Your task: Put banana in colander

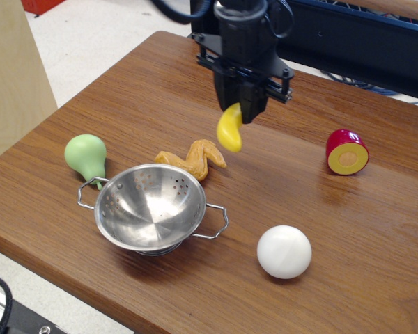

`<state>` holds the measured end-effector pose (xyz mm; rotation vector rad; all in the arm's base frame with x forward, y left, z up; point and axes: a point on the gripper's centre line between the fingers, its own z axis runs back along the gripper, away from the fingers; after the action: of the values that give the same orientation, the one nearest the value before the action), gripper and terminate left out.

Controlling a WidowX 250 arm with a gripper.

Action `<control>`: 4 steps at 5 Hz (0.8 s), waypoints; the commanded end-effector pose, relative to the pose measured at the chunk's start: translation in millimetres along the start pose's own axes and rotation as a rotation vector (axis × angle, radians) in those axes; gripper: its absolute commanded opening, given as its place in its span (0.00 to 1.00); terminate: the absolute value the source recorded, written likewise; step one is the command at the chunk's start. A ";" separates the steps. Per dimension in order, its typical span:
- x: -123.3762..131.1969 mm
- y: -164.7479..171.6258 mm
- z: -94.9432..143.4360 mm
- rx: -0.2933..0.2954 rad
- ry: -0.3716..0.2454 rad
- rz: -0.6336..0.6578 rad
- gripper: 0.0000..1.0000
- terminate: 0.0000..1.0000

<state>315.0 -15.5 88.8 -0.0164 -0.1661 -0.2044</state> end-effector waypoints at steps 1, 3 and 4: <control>-59.6 16.4 13.7 0.021 -0.017 -0.146 0.00 0.00; -82.0 22.3 -5.0 0.079 -0.045 -0.203 0.00 0.00; -77.6 20.7 -0.7 0.056 -0.025 -0.170 1.00 0.00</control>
<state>234.9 18.8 63.7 0.0359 -0.1581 -0.3584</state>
